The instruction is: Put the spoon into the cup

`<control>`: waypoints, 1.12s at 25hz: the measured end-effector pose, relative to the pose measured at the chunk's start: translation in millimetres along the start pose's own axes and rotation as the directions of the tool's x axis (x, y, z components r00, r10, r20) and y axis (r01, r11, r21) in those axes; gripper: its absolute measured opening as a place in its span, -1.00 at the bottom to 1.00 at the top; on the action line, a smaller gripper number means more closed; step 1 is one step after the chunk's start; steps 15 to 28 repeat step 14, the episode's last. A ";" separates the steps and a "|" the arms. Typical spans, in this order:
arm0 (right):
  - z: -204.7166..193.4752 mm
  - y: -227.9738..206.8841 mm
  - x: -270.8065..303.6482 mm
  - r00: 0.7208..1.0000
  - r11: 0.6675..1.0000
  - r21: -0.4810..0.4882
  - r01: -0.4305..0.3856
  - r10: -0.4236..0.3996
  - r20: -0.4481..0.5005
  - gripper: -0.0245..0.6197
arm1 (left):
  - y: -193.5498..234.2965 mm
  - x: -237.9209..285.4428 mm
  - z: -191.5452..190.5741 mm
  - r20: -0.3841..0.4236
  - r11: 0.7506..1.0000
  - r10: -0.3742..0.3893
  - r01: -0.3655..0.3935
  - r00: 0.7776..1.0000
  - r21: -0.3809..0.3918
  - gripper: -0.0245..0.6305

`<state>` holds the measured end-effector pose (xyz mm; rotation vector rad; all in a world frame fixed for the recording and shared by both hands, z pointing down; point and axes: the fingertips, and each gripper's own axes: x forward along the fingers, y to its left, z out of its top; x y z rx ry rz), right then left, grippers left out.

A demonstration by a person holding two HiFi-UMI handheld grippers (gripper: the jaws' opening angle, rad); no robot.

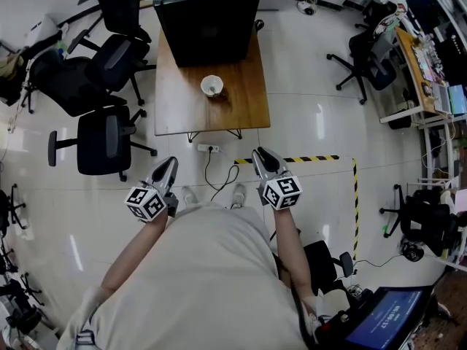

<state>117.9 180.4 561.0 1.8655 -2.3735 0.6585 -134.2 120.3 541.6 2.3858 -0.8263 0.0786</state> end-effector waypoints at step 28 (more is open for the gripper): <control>-8.3 -21.9 -32.8 0.999 0.997 -0.073 0.018 -0.022 -0.046 -0.73 | -41.4 30.3 -26.6 -0.067 0.999 -0.032 0.033 0.997 -0.001 -0.92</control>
